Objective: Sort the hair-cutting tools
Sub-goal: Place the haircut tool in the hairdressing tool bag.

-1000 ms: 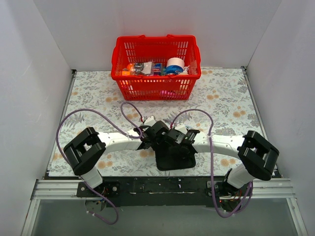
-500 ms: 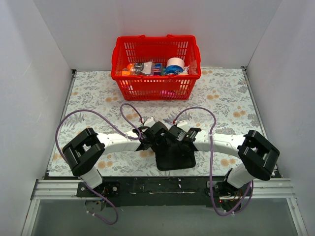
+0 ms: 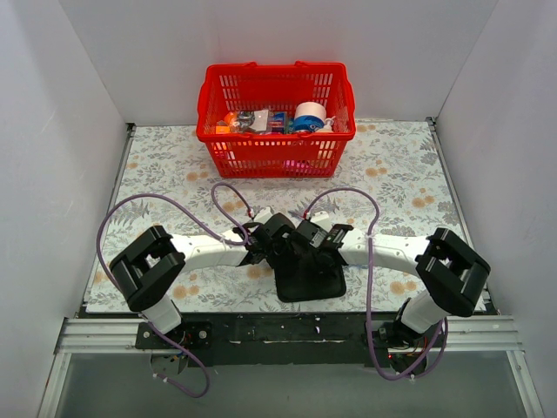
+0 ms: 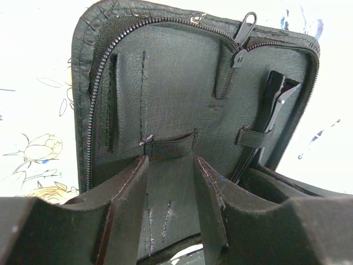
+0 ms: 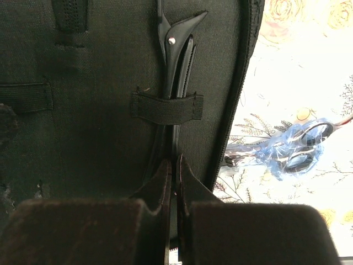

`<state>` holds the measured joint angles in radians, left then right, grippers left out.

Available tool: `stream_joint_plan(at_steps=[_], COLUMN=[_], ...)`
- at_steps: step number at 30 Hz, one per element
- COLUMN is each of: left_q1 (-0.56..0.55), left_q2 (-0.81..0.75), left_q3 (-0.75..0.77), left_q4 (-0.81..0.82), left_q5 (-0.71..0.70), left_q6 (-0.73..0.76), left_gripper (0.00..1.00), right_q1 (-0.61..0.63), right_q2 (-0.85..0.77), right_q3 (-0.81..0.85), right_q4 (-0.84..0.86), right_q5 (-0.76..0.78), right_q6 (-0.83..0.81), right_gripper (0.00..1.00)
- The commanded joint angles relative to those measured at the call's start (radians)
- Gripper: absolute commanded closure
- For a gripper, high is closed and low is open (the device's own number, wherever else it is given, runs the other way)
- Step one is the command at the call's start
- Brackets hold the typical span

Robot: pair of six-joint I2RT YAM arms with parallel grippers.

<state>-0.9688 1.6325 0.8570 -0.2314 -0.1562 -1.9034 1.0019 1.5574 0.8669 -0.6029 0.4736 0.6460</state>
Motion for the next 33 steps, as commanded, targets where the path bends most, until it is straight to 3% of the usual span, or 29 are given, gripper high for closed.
stream_joint_plan(at_steps=[1,21,33], left_q1=[-0.041,-0.038,-0.036], left_q2=[0.027,0.012,-0.022], left_q3=[-0.047,-0.056,-0.065], left_q4=[-0.063,-0.066,-0.082], left_q5=[0.015,0.014,-0.008], left_q6=[0.006,0.004,-0.009], left_gripper=[0.62,0.62,0.62], right_q1=[-0.034,-0.034,-0.034], right_q2=[0.121,0.155,0.090], right_q3=[0.029,0.073,0.145], right_q4=[0.489,0.584,0.520], right_q5=[-0.125,-0.122,-0.070], right_q6=[0.073,0.060,0.003], right_gripper=[0.99,0.99,0.75])
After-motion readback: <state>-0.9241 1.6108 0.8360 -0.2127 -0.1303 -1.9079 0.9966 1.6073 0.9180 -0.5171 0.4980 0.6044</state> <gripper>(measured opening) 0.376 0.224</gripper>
